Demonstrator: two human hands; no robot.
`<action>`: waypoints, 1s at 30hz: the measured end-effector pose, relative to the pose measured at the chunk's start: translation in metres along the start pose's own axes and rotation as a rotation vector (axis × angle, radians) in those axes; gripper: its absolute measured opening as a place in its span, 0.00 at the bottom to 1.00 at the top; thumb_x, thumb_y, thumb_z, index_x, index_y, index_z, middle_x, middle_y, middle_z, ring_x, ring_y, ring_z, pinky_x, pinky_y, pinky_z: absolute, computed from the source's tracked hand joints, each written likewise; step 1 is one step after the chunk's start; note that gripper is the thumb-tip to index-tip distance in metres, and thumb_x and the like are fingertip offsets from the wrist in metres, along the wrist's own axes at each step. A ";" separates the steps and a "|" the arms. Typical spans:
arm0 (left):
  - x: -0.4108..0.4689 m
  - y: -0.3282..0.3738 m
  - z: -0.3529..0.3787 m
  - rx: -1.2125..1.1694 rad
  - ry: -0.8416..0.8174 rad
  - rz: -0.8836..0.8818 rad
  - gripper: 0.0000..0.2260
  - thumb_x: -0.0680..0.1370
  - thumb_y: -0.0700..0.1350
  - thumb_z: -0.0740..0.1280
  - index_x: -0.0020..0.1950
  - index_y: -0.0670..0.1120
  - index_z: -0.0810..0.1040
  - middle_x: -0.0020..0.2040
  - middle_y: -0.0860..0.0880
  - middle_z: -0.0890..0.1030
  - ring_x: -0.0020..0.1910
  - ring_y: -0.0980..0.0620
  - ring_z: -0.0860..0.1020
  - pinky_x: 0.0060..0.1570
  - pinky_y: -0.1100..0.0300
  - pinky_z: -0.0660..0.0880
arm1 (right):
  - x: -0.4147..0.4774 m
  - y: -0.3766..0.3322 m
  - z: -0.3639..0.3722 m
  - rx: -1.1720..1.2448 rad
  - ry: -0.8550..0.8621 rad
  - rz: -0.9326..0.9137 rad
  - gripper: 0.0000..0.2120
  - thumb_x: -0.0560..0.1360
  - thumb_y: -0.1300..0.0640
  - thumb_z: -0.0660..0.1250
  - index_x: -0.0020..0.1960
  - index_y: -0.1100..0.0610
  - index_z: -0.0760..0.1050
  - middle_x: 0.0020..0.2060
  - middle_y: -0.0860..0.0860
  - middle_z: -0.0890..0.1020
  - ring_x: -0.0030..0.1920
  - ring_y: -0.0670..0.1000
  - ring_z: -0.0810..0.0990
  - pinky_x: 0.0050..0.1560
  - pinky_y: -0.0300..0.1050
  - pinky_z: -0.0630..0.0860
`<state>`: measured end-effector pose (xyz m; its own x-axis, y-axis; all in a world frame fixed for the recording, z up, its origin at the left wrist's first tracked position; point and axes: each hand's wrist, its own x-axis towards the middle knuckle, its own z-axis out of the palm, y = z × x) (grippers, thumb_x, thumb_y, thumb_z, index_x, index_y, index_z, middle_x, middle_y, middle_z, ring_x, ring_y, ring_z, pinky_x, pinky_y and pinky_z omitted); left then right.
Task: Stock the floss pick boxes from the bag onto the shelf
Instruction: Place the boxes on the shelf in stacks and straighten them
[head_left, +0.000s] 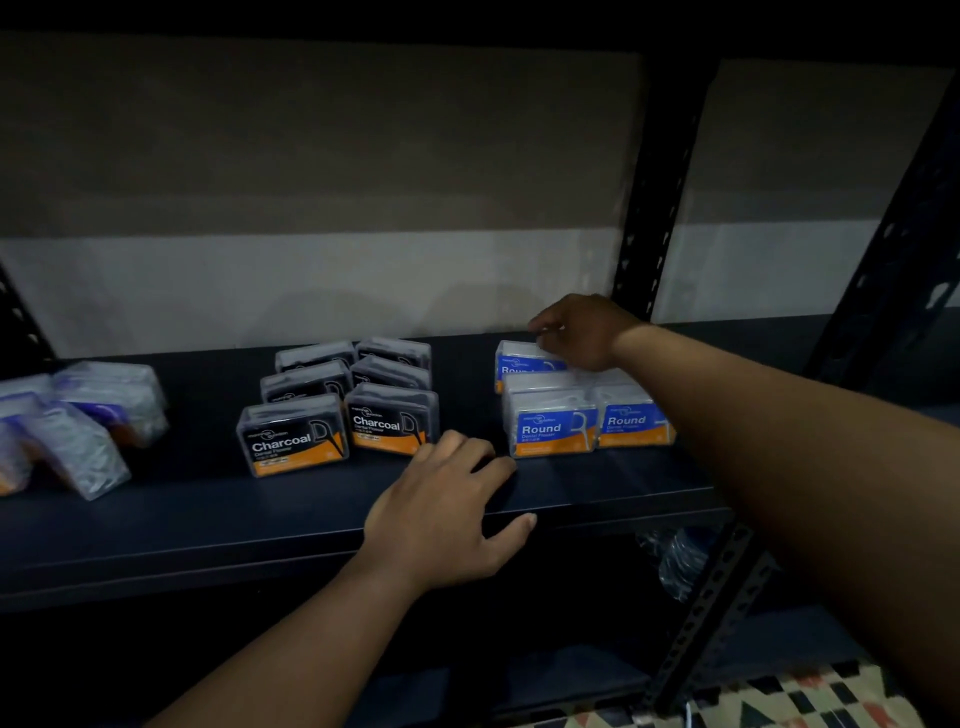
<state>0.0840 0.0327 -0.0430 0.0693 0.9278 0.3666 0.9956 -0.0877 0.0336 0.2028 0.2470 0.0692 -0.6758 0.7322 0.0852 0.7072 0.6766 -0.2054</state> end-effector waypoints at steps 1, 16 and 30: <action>0.000 0.000 0.000 -0.001 0.001 0.001 0.29 0.76 0.69 0.54 0.69 0.53 0.73 0.62 0.54 0.74 0.62 0.52 0.69 0.63 0.55 0.68 | 0.002 -0.002 0.003 -0.011 -0.016 -0.002 0.16 0.79 0.51 0.63 0.66 0.47 0.76 0.67 0.48 0.76 0.65 0.53 0.74 0.67 0.49 0.70; 0.000 -0.002 0.002 -0.002 0.007 0.013 0.29 0.76 0.69 0.55 0.68 0.52 0.74 0.60 0.53 0.75 0.60 0.52 0.70 0.60 0.54 0.70 | -0.004 -0.003 0.007 0.039 -0.047 -0.025 0.15 0.79 0.55 0.61 0.60 0.41 0.80 0.62 0.42 0.80 0.62 0.49 0.77 0.66 0.48 0.72; 0.000 -0.001 0.002 0.008 0.002 0.005 0.29 0.76 0.69 0.54 0.69 0.53 0.73 0.62 0.54 0.74 0.62 0.52 0.69 0.62 0.55 0.68 | -0.017 -0.002 0.005 0.032 -0.056 -0.050 0.14 0.80 0.53 0.61 0.61 0.41 0.79 0.64 0.42 0.78 0.64 0.49 0.76 0.66 0.47 0.71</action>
<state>0.0829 0.0338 -0.0449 0.0740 0.9265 0.3690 0.9957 -0.0892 0.0242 0.2118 0.2323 0.0635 -0.7210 0.6916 0.0416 0.6661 0.7084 -0.2333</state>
